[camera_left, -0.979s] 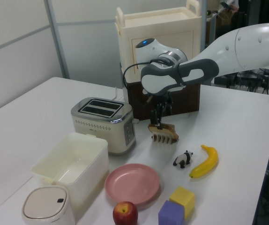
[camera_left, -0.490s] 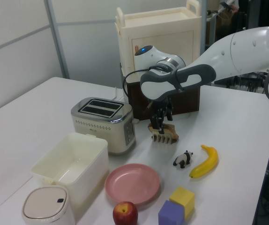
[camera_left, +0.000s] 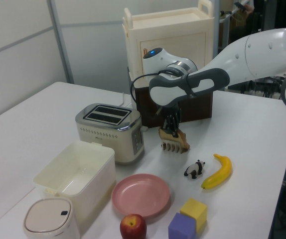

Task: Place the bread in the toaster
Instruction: 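Lift the bread slice up out of the metal rack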

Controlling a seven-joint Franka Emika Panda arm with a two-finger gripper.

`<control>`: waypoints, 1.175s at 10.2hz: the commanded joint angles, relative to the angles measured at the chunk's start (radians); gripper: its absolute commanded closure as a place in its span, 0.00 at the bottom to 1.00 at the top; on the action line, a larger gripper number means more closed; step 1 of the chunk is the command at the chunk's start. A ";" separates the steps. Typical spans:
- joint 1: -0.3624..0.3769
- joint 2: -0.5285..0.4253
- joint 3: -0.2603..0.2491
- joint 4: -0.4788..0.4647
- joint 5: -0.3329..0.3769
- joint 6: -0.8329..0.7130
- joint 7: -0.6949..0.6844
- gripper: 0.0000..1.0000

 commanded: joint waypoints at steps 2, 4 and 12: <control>-0.001 -0.034 -0.002 -0.005 -0.016 0.018 0.008 1.00; -0.002 -0.080 -0.010 0.033 -0.008 0.010 0.017 1.00; 0.009 -0.166 0.068 0.160 -0.002 0.039 0.120 1.00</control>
